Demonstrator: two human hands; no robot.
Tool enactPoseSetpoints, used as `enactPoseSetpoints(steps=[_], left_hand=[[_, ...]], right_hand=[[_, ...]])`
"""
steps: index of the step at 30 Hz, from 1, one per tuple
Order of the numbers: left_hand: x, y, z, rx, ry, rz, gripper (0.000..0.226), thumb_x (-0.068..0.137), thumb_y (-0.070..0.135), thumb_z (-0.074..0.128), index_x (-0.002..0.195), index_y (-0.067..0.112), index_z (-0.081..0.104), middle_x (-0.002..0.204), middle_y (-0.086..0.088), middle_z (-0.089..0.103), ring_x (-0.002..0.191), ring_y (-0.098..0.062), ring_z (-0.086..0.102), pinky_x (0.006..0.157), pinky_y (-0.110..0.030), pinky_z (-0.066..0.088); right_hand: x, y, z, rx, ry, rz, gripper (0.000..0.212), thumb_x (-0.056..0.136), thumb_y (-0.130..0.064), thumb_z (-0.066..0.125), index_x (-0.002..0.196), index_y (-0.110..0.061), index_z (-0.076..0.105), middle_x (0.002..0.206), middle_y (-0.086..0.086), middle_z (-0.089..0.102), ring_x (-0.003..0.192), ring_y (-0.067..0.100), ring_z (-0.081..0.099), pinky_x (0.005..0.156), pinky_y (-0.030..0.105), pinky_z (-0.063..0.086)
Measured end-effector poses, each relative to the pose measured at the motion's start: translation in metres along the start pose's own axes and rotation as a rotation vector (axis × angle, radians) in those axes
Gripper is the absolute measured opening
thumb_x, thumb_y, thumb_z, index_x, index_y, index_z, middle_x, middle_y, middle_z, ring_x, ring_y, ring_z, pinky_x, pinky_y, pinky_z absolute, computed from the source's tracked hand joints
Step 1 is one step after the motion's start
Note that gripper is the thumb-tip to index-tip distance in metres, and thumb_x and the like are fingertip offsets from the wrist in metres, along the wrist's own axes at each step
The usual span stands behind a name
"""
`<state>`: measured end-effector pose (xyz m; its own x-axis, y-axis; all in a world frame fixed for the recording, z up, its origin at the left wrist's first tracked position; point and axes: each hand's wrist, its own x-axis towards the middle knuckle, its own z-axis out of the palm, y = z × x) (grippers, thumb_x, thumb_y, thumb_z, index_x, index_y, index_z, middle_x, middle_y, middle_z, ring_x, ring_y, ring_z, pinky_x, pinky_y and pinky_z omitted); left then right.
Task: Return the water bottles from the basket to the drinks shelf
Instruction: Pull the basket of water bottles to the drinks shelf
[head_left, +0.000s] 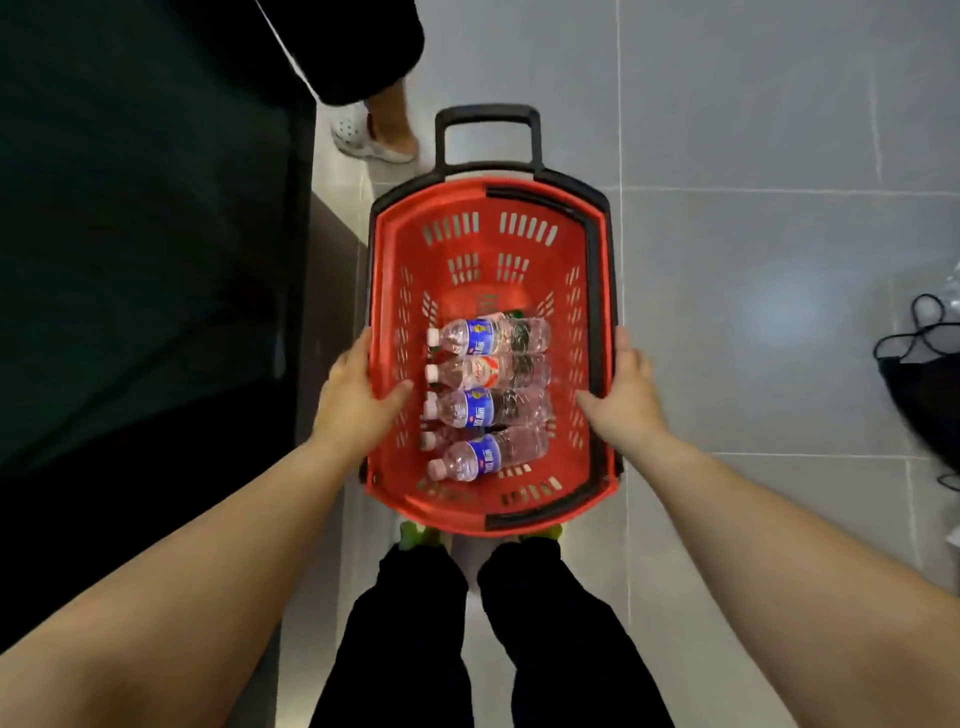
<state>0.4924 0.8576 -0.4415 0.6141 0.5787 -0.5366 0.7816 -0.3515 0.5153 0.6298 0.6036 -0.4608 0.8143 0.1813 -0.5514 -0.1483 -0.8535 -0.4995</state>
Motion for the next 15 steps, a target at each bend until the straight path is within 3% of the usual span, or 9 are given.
enactPoseSetpoints(steps=[3,7,9,15], left_hand=[[0.037,-0.025,0.024,0.012,0.024,-0.031,0.097,0.083,0.037,0.071,0.153,0.033,0.005,0.152,-0.012,0.030,0.134,-0.031,0.040,0.109,-0.042,0.035],[0.067,-0.046,0.044,-0.035,0.066,-0.029,0.103,0.081,0.036,0.073,0.153,0.034,0.000,0.146,-0.011,0.043,0.126,-0.030,0.051,0.099,-0.035,0.040],[0.074,-0.050,0.049,-0.083,0.095,-0.029,0.100,0.082,0.033,0.073,0.153,0.035,0.003,0.140,-0.008,0.052,0.121,-0.027,0.056,0.094,-0.030,0.039],[0.069,-0.035,0.052,-0.129,0.254,-0.026,0.080,0.082,0.033,0.069,0.149,0.036,0.025,0.139,0.000,0.055,0.122,-0.022,0.056,0.094,-0.026,0.036]], right_hand=[[0.029,0.016,0.028,0.102,0.095,0.023,0.093,0.079,-0.032,0.067,0.148,-0.031,0.004,0.144,0.011,0.037,0.130,0.030,0.040,0.107,0.048,0.037],[0.049,0.030,0.045,0.066,0.213,0.062,0.094,0.081,-0.037,0.062,0.144,-0.044,-0.007,0.136,0.010,0.050,0.111,0.033,0.057,0.090,0.042,0.046],[0.054,0.035,0.047,0.057,0.230,0.034,0.090,0.082,-0.037,0.061,0.144,-0.045,-0.003,0.131,0.008,0.055,0.107,0.031,0.060,0.088,0.038,0.047],[0.046,0.038,0.040,0.183,0.203,0.012,0.082,0.084,-0.031,0.061,0.147,-0.039,0.009,0.127,0.003,0.056,0.110,0.023,0.058,0.095,0.044,0.049]])
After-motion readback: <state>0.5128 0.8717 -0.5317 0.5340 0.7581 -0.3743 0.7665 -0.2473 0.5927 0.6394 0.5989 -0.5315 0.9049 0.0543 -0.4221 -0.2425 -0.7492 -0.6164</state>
